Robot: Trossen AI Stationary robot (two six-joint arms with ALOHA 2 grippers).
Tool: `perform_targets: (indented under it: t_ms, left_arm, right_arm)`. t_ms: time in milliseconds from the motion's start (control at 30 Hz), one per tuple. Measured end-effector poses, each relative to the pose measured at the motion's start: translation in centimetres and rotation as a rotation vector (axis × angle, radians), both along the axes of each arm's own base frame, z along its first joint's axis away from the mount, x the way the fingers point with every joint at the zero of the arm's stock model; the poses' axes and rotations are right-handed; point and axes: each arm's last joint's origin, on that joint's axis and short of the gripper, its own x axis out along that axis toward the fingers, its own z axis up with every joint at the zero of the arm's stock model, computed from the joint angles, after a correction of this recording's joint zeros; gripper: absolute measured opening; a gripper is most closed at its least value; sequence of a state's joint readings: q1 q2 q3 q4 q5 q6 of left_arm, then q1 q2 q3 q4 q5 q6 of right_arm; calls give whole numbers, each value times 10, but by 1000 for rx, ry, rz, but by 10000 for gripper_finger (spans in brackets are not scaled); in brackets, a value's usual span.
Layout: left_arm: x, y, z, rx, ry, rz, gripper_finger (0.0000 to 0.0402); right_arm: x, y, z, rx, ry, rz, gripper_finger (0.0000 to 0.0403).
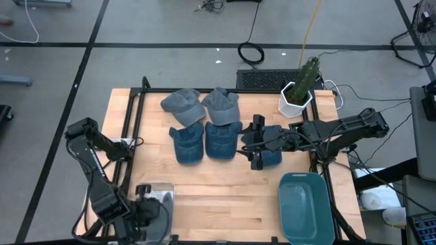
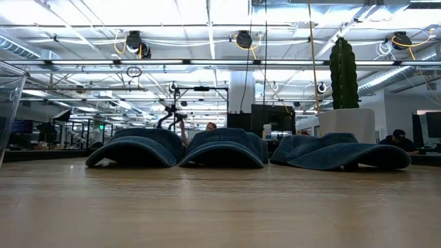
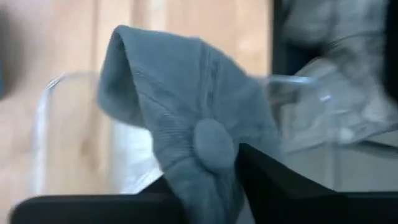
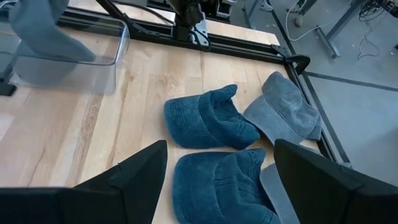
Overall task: Pick & Place hat
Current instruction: Put the right gray cap into the transparent bin
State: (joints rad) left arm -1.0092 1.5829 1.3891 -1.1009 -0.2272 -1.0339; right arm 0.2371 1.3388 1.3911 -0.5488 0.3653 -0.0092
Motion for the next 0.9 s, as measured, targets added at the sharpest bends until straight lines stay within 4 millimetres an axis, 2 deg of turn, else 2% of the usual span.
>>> perform_targets:
  t_ms: [200, 367, 533, 733, 833, 900]
  left_arm:
    - [-6, 8, 5, 35, 42, -73, 180]
    - [-8, 17, 14, 51, -10, -54, 203]
    - [-17, 37, 29, 58, -8, -3, 197]
    - [-25, 59, 50, 93, -164, 48, 179]
    - [-28, 59, 52, 42, -134, 66, 173]
    - [-29, 52, 51, -28, -69, 1, 163]
  right_arm:
    - [0, 0, 0, 20, -4, -12, 281]
    - [0, 0, 1, 26, -12, -15, 281]
    - [0, 0, 1, 28, -12, -17, 281]
    - [0, 0, 1, 26, -11, -16, 281]
    - [0, 0, 1, 25, -11, -14, 281]
    - [0, 0, 0, 24, -9, -14, 281]
